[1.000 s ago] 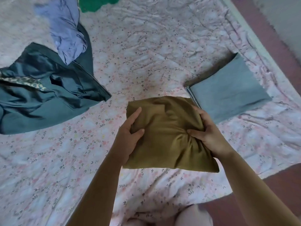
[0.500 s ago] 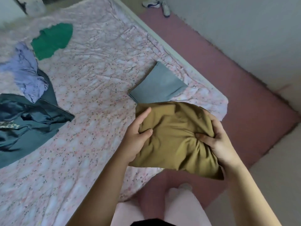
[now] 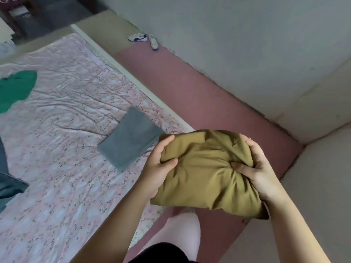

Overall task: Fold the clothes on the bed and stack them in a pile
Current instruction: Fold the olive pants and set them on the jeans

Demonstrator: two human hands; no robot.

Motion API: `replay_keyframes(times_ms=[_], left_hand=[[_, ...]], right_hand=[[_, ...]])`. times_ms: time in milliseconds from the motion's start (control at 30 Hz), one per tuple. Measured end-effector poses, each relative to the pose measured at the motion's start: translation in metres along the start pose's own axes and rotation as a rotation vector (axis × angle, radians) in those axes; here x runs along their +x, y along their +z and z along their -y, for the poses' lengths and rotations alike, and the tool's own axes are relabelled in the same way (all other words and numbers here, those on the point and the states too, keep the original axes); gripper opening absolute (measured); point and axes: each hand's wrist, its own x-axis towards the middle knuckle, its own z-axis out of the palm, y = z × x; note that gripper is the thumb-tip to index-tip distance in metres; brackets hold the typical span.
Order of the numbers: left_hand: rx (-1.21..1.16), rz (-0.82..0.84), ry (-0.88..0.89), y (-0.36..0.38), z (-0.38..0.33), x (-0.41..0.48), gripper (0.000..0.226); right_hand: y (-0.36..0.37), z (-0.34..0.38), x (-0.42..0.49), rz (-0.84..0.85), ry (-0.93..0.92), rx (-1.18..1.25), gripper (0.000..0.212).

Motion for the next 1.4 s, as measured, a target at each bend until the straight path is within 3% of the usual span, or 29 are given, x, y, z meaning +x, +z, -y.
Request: replay_keyframes(times_ms=[233,500,867,1067,1267,1400], left_hand=[[-0.047,-0.106,0.039,0.049,-0.038,0.126,0.055],[0.070,-0.336,0.017,0.089,-0.085,0.243,0.054],[-0.212,-0.827,0.019,0.155,-0.107,0.344,0.056],[-0.316,-1.095,0.069,0.154,-0.122,0.364,0.053],[-0.448,-1.381,0.047,0.108,-0.101,0.367,0.054],[-0.515,-1.485,0.037,0.056,-0.082,0.370,0.055]], right_hand=[[-0.061,0.034,0.142,0.052,-0.008,-0.023,0.064],[-0.110,0.058,0.308,0.201,0.036,-0.171,0.065],[-0.138,0.083,0.509,0.720,-0.027,-0.283,0.070],[-0.091,0.092,0.577,1.032,-0.057,-0.297,0.065],[0.020,0.083,0.608,1.308,0.023,-0.290,0.066],[0.101,0.073,0.620,1.424,0.045,-0.345,0.069]])
